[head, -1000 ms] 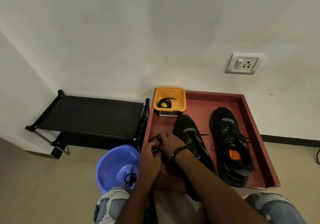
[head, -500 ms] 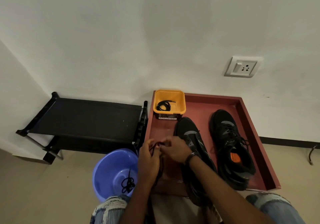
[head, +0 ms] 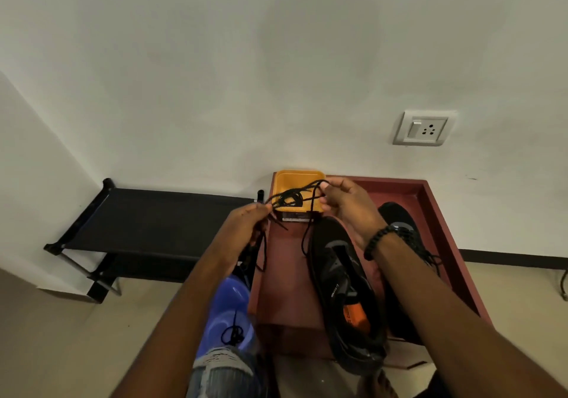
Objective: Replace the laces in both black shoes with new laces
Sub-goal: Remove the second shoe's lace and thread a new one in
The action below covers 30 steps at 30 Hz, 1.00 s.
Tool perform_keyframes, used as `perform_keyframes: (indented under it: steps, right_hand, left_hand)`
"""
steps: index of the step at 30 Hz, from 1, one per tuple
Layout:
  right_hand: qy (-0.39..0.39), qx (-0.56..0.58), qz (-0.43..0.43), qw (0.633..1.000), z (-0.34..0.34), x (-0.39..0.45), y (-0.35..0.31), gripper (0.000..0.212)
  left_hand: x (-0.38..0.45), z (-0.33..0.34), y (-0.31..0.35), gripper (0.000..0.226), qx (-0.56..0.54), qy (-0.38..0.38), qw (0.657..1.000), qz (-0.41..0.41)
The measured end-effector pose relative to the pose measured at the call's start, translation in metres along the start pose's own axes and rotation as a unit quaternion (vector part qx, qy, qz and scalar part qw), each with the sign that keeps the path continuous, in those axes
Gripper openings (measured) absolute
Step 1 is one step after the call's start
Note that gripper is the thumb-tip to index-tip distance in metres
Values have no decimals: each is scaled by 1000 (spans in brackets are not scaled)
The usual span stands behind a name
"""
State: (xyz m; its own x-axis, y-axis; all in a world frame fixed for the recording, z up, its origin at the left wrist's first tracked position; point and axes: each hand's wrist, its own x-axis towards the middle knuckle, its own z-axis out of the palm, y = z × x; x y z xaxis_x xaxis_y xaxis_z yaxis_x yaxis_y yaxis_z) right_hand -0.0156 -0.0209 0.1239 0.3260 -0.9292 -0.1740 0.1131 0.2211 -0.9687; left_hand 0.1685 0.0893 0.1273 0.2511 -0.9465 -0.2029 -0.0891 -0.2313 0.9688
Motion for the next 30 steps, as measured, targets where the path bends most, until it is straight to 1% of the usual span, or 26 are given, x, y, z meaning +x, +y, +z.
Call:
perform_keyframes:
  steps: [1, 2, 3, 4, 5, 6, 7, 9, 10, 12, 13, 14, 15, 16, 17, 18, 19, 20, 22, 24, 25, 26, 27, 28, 29, 30]
  right_hand:
    - [-18, -22, 11, 1000, 5, -2, 7, 18]
    - [-55, -43, 21, 997, 13, -7, 15, 24]
    - [-106, -54, 32, 992, 22, -13, 25, 32]
    - [-160, -51, 47, 985, 33, -21, 35, 37]
    - [-200, -40, 62, 977, 42, -28, 43, 39]
    - [-221, -32, 70, 972, 46, -34, 49, 36]
    - [-226, -28, 68, 971, 47, -39, 51, 31]
    - [-193, -18, 54, 979, 41, -43, 48, 18]
    - [-155, -23, 52, 986, 34, -41, 46, 15]
    - [-53, -88, 32, 994, 18, -32, 39, 12]
    - [-22, -115, 18, 993, 14, -28, 35, 15]
    - [-23, -119, 1, 993, 12, -27, 29, 23]
    - [-53, -113, -19, 992, 16, -28, 24, 34]
    - [-96, -97, -34, 990, 23, -30, 19, 42]
    - [-140, -82, -43, 986, 32, -34, 14, 42]
    - [-174, -69, -45, 981, 41, -37, 13, 34]
    - [-194, -60, -44, 978, 48, -40, 15, 28]
    - [-201, -62, -38, 977, 53, -44, 17, 31]
    - [-205, -97, -29, 973, 49, -48, 31, 35]
    - [-210, -190, -49, 958, 37, -50, 45, 31]
    - [-209, -258, -72, 940, 29, -51, 50, 29]
    - [-207, -314, -93, 922, 22, -52, 52, 27]
    - [-202, -346, -108, 910, 15, -52, 53, 26]
    - [-192, -351, -115, 909, 10, -52, 50, 24]
    - [-175, -349, -122, 913, 7, -50, 46, 22]
    - [-156, -342, -131, 917, 6, -47, 41, 20]
  left_hand:
    - [1, -2, 8, 30, -19, 1, 1000, 5]
    - [1, -2, 19, 31, -42, -6, 999, 8]
    - [2, 1, 28, 33, -55, -19, 998, 12]
    - [0, 3, 38, 35, -34, -31, 999, 18]
    - [1, 4, 45, 36, 21, -32, 999, 24]
    - [4, 2, 50, 36, 102, -13, 994, 40]
    - [6, -2, 53, 35, 196, 15, 979, 62]
    - [11, -17, 54, 32, 345, 59, 932, 87]
    - [12, -25, 51, 32, 409, 73, 905, 90]
    - [11, -34, 45, 31, 560, 89, 817, 107]
    - [9, -34, 43, 31, 606, 91, 782, 118]
    - [5, -29, 44, 30, 606, 83, 781, 126]
    - [1, -22, 47, 31, 557, 49, 819, 128]
    - [-2, -13, 51, 32, 458, -5, 881, 123]
    - [-6, -3, 57, 35, 328, -65, 936, 109]
    - [-9, 5, 61, 36, 197, -108, 970, 90]
    - [-11, 11, 65, 36, 94, -125, 985, 74]
    - [-11, 15, 67, 35, 21, -115, 991, 68]
    - [-4, 15, 66, 33, -87, -59, 992, 63]
    - [6, 5, 57, 30, -145, -4, 987, 67]
    - [12, -3, 48, 29, -122, 23, 989, 76]
    - [17, -11, 36, 29, -34, 50, 994, 94]
    - [18, -19, 22, 29, 112, 71, 984, 116]
    - [19, -27, 6, 28, 262, 65, 954, 128]
    - [20, -32, -12, 25, 362, 30, 923, 126]
    - [18, -34, -28, 23, 406, -16, 907, 107]
